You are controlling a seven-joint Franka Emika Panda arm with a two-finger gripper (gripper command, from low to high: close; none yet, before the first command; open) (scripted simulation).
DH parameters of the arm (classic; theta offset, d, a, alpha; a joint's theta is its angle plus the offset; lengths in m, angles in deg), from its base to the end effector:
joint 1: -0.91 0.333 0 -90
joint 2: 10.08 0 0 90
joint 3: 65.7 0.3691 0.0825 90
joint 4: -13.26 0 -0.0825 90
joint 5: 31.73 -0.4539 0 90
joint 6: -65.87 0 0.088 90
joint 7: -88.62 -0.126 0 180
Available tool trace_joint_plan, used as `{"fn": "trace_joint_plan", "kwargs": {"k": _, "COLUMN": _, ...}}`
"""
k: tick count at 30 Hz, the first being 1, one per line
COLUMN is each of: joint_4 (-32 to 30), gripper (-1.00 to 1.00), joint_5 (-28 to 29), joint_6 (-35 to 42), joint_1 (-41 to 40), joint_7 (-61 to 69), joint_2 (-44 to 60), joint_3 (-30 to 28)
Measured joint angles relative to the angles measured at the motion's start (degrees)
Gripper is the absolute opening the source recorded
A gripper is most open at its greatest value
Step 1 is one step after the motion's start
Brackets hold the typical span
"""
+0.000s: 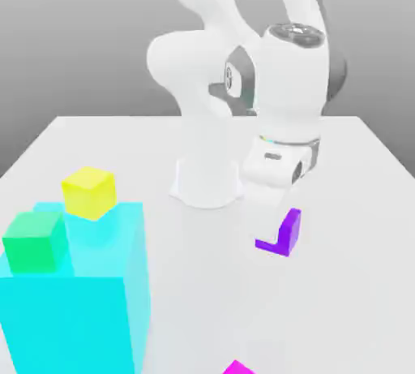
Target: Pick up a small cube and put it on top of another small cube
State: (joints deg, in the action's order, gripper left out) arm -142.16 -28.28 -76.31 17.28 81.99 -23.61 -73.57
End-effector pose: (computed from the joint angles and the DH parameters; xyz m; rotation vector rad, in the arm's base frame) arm 0.4223 0.0660 0.2785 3.1344 0.1315 0.0068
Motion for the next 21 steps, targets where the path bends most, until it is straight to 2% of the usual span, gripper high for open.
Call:
{"fn": "trace_joint_plan", "kwargs": {"k": 10, "joint_4": 15.45, "gripper": -1.0, "joint_5": 3.21, "joint_6": 25.03, "joint_1": -18.51, "joint_7": -20.81, "joint_2": -9.94, "joint_3": -7.63}}
{"fn": "trace_joint_plan", "kwargs": {"k": 12, "joint_4": 15.3, "gripper": -1.0, "joint_5": 3.5, "joint_6": 24.79, "joint_1": -20.36, "joint_7": -22.67, "joint_2": -9.86, "joint_3": -8.59}}
{"fn": "trace_joint_plan", "kwargs": {"k": 14, "joint_4": 12.94, "gripper": -1.0, "joint_5": 3.54, "joint_6": 20.99, "joint_1": -20.9, "joint_7": -22.96, "joint_2": -8.4, "joint_3": -9.19}}
{"fn": "trace_joint_plan", "kwargs": {"k": 15, "joint_4": 11.64, "gripper": 1.0, "joint_5": 3.52, "joint_6": 18.91, "joint_1": -21.04, "joint_7": -22.93, "joint_2": -7.6, "joint_3": -9.4}}
{"fn": "trace_joint_plan", "kwargs": {"k": 21, "joint_4": 10.99, "gripper": 1.0, "joint_5": 3.71, "joint_6": 17.84, "joint_1": -21.14, "joint_7": -23.02, "joint_2": -7.2, "joint_3": -9.49}}
